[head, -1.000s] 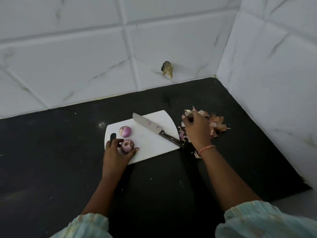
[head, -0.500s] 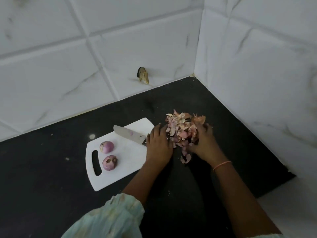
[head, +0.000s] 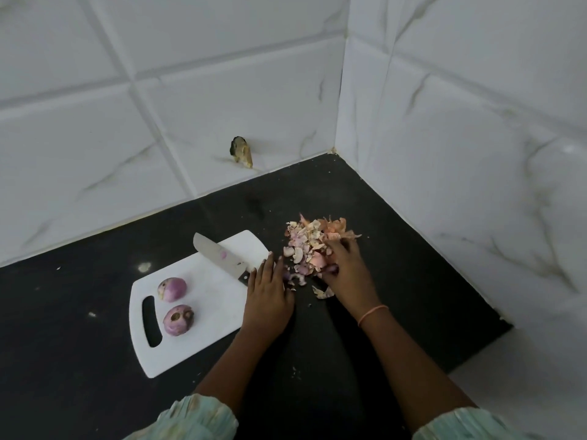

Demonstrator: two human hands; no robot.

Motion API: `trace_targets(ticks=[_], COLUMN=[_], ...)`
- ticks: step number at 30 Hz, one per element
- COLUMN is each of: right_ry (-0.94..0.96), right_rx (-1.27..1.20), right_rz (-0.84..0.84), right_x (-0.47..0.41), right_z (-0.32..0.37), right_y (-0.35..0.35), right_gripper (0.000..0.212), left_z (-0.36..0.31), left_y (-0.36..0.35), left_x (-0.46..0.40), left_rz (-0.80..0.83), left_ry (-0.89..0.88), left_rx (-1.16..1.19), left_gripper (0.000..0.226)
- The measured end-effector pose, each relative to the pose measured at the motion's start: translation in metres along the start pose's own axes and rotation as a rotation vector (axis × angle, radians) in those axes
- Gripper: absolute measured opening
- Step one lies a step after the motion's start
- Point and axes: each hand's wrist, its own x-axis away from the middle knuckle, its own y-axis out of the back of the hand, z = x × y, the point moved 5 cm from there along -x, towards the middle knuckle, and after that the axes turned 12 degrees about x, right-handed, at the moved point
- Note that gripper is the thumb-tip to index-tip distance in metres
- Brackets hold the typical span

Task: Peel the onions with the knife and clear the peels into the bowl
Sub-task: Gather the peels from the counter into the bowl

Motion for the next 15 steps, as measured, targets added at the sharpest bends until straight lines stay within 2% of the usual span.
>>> trace_targets(ticks=[3, 5, 7, 11, 15], right_ry=[-0.044, -0.048, -0.028, 0.081, 0.04], right_rx=[0.197, 0.329, 0.371, 0.268, 0.052], right_rz=[0.005, 0.054, 0.086, 0.057, -0.081], right_x=[-0.007, -0.01, -0.012, -0.013, -0.012], right_z=[0.003, 0.005, 0.008, 0.012, 0.006], right_y=[-0.001, -0.004, -0.009, -0.017, -0.01], right_gripper=[0.08, 0.081, 0.073, 0.047, 0.027], left_z=[0.0, -0.001, 0.0, -0.005, -0.03], left_y=[0.001, 0.003, 0.007, 0.025, 0.024], left_x=[0.005, 0.011, 0.016, 0.004, -0.034], left_rz=[0.016, 0.046, 0.055, -0.036, 0.093], left_ry=[-0.014, -0.035, -0.038, 0.02, -0.082], left_rx=[-0.004, 0.003, 0.028, 0.2, 0.204], left_gripper=[0.065, 0.067, 0.068, 0.073, 0.079])
